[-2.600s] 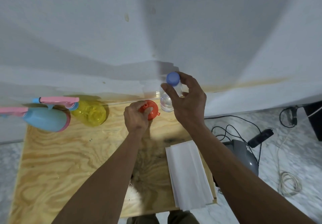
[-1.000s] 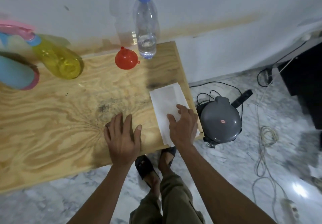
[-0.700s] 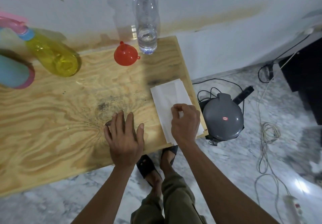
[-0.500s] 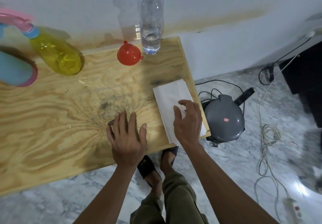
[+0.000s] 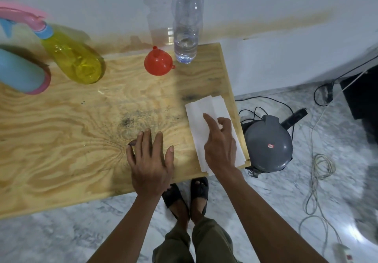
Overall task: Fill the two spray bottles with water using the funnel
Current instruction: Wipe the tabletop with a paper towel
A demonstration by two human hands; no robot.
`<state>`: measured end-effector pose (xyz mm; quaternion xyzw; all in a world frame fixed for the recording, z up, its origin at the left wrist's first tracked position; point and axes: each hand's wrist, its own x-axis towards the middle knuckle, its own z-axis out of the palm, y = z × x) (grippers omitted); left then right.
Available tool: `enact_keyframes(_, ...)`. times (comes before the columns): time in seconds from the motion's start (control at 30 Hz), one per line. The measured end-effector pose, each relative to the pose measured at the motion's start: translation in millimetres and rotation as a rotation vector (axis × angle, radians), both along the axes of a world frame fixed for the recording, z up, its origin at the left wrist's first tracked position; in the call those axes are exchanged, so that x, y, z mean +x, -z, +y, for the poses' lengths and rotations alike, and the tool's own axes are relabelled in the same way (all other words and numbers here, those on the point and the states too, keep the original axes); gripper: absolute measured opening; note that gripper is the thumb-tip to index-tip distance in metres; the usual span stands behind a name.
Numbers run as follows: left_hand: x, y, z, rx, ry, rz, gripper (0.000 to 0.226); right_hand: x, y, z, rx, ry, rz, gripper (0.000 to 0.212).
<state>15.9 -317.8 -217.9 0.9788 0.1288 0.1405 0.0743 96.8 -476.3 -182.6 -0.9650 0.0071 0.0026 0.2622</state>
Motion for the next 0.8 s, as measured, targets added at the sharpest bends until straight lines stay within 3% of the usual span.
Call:
enact_keyframes(0.13,0,0,-2,-0.013,-0.009,-0.007,0.045,4,2,-5,0.050,-0.019,0.014,0.036)
enact_keyframes(0.37,2,-1,-3,-0.016,-0.018,-0.008,0.045,8,3,-10,0.051,-0.060,-0.006,0.055)
enact_keyframes(0.47,2,-2,-5,-0.011,-0.014,-0.011,0.044,9,4,-13,0.051,-0.089,-0.060,0.056)
enact_keyframes(0.63,1,-2,-4,-0.014,-0.010,-0.021,0.043,10,1,-13,0.177,-0.059,0.019,0.058)
enact_keyframes(0.8,1,-12,3,-0.200,0.004,0.032,0.043,17,-23,12,0.327,-0.073,-0.010,0.063)
